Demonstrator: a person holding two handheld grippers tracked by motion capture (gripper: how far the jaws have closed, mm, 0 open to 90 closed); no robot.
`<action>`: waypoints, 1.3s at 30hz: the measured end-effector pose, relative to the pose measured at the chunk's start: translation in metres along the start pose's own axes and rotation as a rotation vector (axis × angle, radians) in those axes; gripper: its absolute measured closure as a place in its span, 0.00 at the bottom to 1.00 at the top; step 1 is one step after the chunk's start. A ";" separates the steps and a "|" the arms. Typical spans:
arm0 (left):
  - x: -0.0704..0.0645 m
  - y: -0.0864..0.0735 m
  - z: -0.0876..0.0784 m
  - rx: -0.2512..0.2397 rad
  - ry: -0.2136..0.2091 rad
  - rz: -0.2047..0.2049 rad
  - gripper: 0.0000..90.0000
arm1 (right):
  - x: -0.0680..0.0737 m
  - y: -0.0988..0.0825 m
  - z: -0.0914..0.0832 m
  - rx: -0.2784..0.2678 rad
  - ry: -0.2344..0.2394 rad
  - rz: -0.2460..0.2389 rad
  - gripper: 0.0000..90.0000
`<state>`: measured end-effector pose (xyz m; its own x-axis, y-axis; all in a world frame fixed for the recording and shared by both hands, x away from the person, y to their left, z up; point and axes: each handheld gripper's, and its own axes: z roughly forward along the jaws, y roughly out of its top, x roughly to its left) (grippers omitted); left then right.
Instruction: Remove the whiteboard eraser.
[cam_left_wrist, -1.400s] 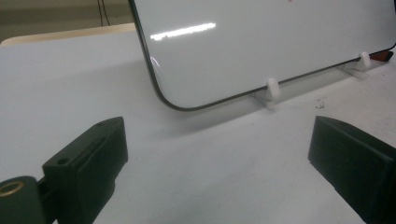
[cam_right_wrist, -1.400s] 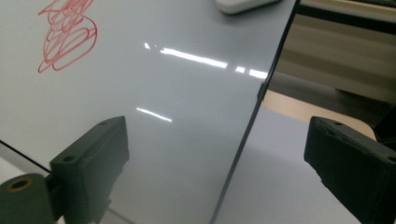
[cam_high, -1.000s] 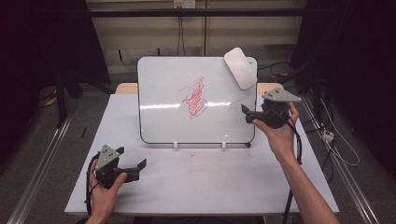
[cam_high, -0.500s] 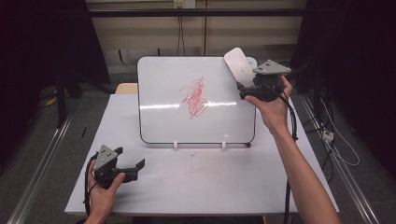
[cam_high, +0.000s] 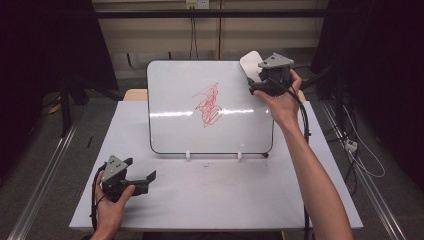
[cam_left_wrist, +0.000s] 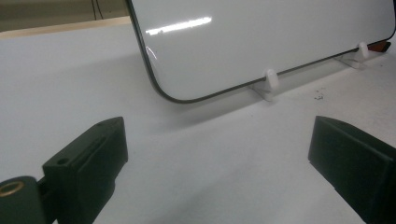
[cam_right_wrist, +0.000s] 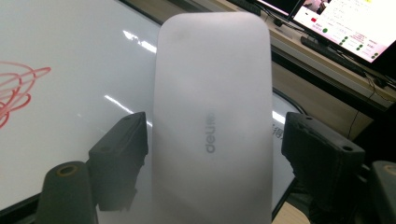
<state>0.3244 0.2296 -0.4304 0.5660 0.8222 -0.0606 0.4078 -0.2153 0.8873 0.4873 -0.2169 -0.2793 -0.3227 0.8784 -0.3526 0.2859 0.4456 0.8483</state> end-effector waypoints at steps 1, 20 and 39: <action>0.000 0.000 0.000 -0.001 0.000 0.001 0.05 | 0.001 0.000 0.002 0.004 -0.003 -0.007 0.26; 0.001 0.000 -0.002 -0.008 0.005 -0.001 0.05 | 0.005 0.004 0.012 0.054 -0.030 -0.025 0.34; 0.001 0.000 0.000 0.000 0.004 0.007 0.05 | 0.006 0.008 0.008 0.080 -0.032 0.011 0.35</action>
<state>0.3253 0.2304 -0.4307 0.5658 0.8229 -0.0524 0.4035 -0.2209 0.8879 0.4951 -0.2067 -0.2780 -0.2908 0.8879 -0.3565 0.3610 0.4469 0.8185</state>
